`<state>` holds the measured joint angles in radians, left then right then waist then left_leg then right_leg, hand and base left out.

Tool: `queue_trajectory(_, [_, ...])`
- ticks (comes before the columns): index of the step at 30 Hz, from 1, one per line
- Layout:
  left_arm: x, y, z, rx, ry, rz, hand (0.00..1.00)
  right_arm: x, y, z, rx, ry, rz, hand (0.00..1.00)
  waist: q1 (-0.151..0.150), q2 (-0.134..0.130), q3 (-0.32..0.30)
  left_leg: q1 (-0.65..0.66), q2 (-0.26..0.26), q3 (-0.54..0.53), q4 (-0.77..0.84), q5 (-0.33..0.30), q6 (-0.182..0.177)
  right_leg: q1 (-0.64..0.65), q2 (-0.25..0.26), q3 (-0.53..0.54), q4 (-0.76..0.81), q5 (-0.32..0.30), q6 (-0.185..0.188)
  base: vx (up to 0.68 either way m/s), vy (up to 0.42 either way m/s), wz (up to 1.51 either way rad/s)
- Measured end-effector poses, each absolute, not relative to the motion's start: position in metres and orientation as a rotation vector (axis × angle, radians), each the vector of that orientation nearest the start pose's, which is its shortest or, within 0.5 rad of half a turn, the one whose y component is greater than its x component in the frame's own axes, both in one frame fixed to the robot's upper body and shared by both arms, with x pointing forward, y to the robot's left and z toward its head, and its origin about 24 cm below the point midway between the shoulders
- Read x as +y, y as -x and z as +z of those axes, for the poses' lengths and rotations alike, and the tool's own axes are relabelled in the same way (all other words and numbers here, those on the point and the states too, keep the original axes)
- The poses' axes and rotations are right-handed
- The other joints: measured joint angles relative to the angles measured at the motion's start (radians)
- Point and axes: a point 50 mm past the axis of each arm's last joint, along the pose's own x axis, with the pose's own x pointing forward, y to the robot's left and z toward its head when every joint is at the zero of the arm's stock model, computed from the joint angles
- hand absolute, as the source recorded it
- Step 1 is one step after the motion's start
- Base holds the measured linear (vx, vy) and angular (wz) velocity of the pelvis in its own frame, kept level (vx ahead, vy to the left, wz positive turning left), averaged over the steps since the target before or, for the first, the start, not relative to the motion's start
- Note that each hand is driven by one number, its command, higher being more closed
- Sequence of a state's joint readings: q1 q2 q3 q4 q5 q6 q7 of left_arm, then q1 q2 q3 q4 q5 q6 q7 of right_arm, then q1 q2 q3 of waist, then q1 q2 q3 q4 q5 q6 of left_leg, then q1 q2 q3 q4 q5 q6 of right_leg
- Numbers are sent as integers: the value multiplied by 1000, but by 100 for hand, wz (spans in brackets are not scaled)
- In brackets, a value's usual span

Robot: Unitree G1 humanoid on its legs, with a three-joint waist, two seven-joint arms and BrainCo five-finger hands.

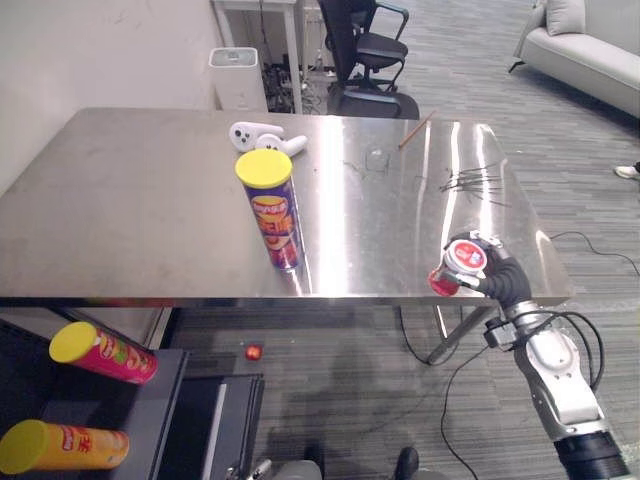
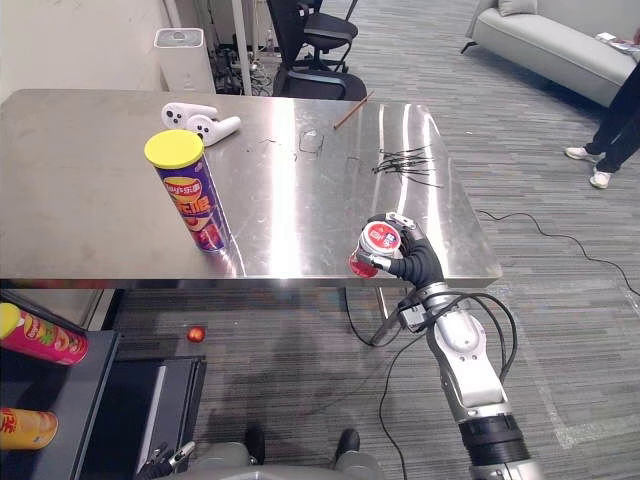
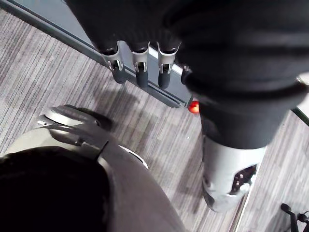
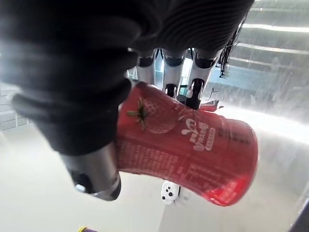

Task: Put the gum and the chips on the shelf.

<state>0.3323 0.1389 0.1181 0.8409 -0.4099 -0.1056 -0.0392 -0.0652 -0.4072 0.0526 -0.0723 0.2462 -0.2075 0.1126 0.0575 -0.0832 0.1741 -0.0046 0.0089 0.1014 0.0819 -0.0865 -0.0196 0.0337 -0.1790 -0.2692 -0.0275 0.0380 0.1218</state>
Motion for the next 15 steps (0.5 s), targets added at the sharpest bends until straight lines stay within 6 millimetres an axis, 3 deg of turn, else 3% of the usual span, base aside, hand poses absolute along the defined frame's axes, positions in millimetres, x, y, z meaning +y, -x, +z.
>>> queue_trajectory(5, [229,-41,-149,978,292,472,0,-183,-263,101,-299,166,253,100,10,7,6,-53,6,-67,96,-26,-3,9,6,-55,40,-24,-14,28,-8,34])
queue_trajectory(12, [217,-34,-152,988,331,490,0,-166,-283,104,-287,178,300,100,61,74,59,-97,4,-187,113,-11,-6,28,0,-172,114,-81,-29,-124,-39,54])
queue_trajectory(15, [215,-21,-153,1007,363,517,0,-169,-286,98,-251,183,289,100,64,89,66,-92,45,-72,48,-9,19,42,-7,-252,118,-94,-38,-104,-71,76])
